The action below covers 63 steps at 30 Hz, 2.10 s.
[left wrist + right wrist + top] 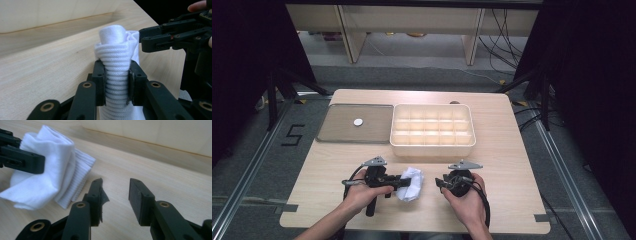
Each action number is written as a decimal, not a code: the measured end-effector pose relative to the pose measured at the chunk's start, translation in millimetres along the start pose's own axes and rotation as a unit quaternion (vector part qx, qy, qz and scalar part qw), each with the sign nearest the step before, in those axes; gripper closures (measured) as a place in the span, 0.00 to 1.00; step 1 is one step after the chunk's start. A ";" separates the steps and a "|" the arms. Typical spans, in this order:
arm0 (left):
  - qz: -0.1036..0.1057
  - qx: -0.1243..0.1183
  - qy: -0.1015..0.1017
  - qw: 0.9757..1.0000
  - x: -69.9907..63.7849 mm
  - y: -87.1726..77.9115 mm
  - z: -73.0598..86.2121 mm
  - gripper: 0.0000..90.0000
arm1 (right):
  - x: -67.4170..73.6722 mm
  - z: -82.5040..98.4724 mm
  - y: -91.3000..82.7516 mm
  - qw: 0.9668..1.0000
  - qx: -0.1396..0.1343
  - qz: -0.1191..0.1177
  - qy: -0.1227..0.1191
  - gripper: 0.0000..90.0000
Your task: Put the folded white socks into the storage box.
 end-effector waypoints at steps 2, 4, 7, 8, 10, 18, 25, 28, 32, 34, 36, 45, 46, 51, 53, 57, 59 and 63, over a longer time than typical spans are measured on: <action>-0.002 -0.009 0.003 1.000 0.2 -1.6 -0.5 0.80 | -3.2 1.6 0.2 1.000 -0.010 0.003 -0.007 0.70; -0.001 -0.013 0.002 1.000 -0.2 -3.3 -1.6 0.80 | -3.8 2.5 -0.8 1.000 -0.018 0.009 -0.007 0.70; -0.008 -0.020 0.007 1.000 -1.0 -6.1 -3.2 0.80 | -4.3 4.1 -0.9 1.000 -0.028 0.011 -0.008 0.70; -0.008 -0.024 0.007 1.000 -1.6 -6.8 -3.8 0.80 | -5.2 4.8 -1.2 0.999 -0.028 0.008 -0.014 0.70; -0.007 -0.027 0.010 1.000 -1.5 -8.5 -5.1 0.80 | -4.9 5.8 -1.5 0.999 -0.040 0.001 -0.020 0.70; -0.014 -0.045 0.023 0.999 -1.5 -13.7 -9.8 0.80 | -2.8 10.4 -0.6 0.997 -0.069 -0.007 -0.036 0.69; -0.022 -0.051 0.030 0.998 -1.7 -15.6 -13.5 0.80 | -2.9 13.7 0.6 0.997 -0.070 -0.008 -0.039 0.69; -0.024 -0.056 0.032 0.998 -1.3 -16.5 -15.4 0.80 | -2.3 15.4 1.3 0.997 -0.071 -0.011 -0.040 0.69; -0.026 -0.063 0.034 0.997 -1.1 -19.3 -19.6 0.80 | -2.1 15.8 0.8 0.997 -0.067 -0.006 -0.040 0.69; -0.028 -0.067 0.034 0.997 -0.9 -20.8 -22.3 0.80 | -1.7 15.7 1.1 0.997 -0.067 -0.007 -0.039 0.69; -0.032 -0.070 0.037 0.996 -0.6 -22.5 -25.2 0.80 | -1.5 15.7 1.5 0.997 -0.070 -0.008 -0.039 0.69; -0.039 -0.080 0.049 0.995 0.8 -27.4 -40.0 0.80 | 0.2 15.0 1.8 0.997 -0.072 -0.015 -0.036 0.69; -0.040 -0.080 0.049 0.995 1.1 -27.6 -41.5 0.80 | -0.4 15.1 1.7 0.997 -0.072 -0.014 -0.035 0.69; -0.045 -0.084 0.051 0.994 3.4 -29.0 -48.1 0.80 | 2.9 16.5 -0.2 0.998 -0.063 -0.014 -0.012 0.68; -0.047 -0.087 0.053 0.994 4.1 -29.7 -50.8 0.80 | -0.7 15.5 1.1 0.997 -0.071 -0.013 -0.034 0.68; -0.052 -0.092 0.053 0.993 4.4 -29.4 -54.3 0.80 | -0.7 15.7 1.7 0.996 -0.076 -0.012 -0.034 0.68; -0.052 -0.093 0.055 0.993 4.8 -29.1 -56.2 0.80 | -1.0 15.6 2.6 0.996 -0.080 -0.013 -0.042 0.68; -0.055 -0.096 0.059 0.992 5.0 -29.4 -60.8 0.80 | -1.0 15.5 2.5 0.996 -0.080 -0.014 -0.041 0.68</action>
Point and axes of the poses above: each handheld gripper's, and its own axes: y roughly forward along the jaws, z roughly out of its underside, x roughly to its left, the point moved 1 cm from there along y, roughly forward along the jaws, and after that the axes turned 1 degree about z, right-handed, at the moved point
